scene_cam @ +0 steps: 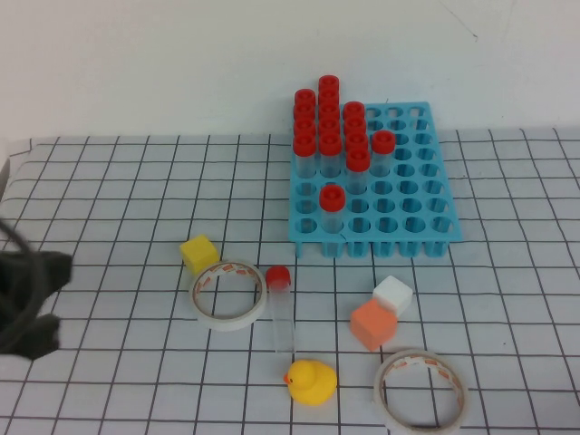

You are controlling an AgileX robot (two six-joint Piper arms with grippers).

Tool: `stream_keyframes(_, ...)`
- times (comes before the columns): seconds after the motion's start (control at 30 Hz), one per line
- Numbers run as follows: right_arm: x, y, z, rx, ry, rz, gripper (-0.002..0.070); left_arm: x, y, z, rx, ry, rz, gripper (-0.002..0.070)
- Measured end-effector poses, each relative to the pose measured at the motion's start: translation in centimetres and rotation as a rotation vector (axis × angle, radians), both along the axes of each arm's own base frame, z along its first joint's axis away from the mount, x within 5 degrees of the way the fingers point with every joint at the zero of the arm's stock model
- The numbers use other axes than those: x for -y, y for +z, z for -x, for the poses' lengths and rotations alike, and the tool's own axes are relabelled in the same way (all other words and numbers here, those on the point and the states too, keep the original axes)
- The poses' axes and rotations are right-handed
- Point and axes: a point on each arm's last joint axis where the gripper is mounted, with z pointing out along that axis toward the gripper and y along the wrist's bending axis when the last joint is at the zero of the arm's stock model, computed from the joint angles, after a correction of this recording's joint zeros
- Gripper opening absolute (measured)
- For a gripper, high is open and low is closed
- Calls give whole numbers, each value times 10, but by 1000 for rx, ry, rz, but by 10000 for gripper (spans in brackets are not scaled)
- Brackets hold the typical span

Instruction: Place the test tubes

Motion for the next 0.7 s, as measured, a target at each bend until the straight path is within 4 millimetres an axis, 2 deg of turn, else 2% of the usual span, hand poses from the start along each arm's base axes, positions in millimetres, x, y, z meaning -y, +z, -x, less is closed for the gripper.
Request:
stream_keyframes(0.13, -1, -1, 0, -14, 11, 1, -1, 17, 3, -25, -84, -137, -102, -1)
stream_keyframes(0.23, -1, -2, 1, -18, 15, 2, -1, 35, -2, -41, -162, -209, -168, -1)
stream_keyframes(0.27, -2, -2, 1, -21, 18, 1, -1, 49, -6, -48, -200, -253, -212, -1)
stream_keyframes(0.47, -2, -2, 1, -25, 21, 1, -1, 95, -21, -65, -295, -322, -376, -1)
stream_keyframes(0.7, -2, -3, 1, -28, 25, 3, -1, 156, -53, -91, -443, -376, -595, -1)
